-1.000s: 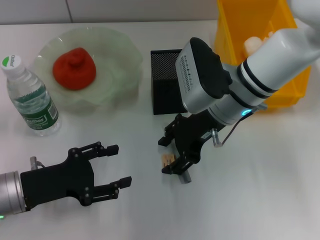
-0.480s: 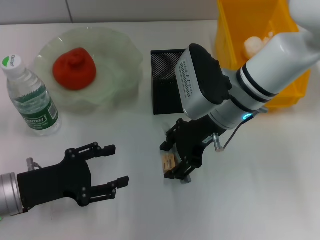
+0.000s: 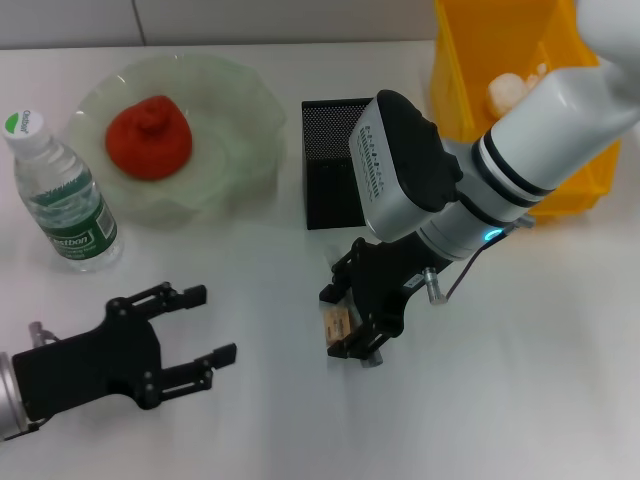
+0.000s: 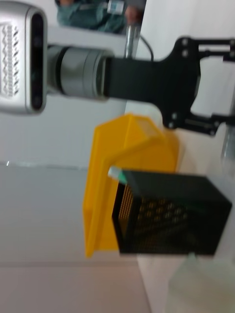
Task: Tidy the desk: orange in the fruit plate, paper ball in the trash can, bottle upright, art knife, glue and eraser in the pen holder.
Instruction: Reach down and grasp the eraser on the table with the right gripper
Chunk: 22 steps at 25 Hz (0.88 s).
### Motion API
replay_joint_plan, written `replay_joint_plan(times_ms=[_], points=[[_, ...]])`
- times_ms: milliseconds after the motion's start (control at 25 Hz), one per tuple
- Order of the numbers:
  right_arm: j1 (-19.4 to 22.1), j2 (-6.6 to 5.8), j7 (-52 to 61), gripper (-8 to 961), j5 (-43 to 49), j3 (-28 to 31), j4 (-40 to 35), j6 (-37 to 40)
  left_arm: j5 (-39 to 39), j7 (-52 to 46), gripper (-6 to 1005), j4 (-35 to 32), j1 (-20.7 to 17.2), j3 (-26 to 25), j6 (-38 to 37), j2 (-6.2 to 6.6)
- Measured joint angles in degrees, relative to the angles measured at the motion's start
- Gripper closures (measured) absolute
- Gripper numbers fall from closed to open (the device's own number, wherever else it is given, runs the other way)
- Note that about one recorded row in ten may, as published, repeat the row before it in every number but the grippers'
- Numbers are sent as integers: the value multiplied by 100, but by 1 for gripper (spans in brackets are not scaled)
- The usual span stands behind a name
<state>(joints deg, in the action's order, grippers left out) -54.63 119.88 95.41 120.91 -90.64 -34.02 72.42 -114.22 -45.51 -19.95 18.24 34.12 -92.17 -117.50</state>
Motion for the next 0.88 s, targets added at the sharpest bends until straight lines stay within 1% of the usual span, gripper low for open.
replay_joint_plan(times_ms=[200, 360, 480, 520, 600, 640, 680, 720, 760, 880], points=[[-10, 0, -1, 269, -4, 0, 1, -1, 8, 100, 219, 0, -178, -229, -35, 0], [-24, 0, -2, 275, -5, 2, 0, -1, 6, 107, 219, 0, -239, -252, -17, 1], [-37, 0, -2, 280, -6, 3, 1, 0, -7, 108, 219, -3, -294, -253, -26, 34], [-38, 0, -2, 282, -6, 3, 0, 0, -9, 108, 219, -8, -366, -255, -66, 116], [-42, 0, -2, 285, -6, -2, -2, 0, -9, 104, 219, -9, -382, -256, -82, 138], [-42, 0, -2, 286, -6, -2, -2, 0, -9, 91, 219, -9, -403, -257, -104, 176], [-45, 0, -2, 288, -6, -4, -3, 1, -9, 91, 219, -9, -403, -257, -104, 176], [-47, 0, -2, 289, -6, -5, -4, 7, -18, 48, 219, -8, -432, -257, -213, 262], [-48, 0, -2, 291, -6, -6, -4, 15, -18, 44, 219, -7, -447, -257, -279, 294], [-48, 0, -2, 296, -6, -14, -7, 26, -14, 40, 220, -7, -473, -257, -359, 330]])
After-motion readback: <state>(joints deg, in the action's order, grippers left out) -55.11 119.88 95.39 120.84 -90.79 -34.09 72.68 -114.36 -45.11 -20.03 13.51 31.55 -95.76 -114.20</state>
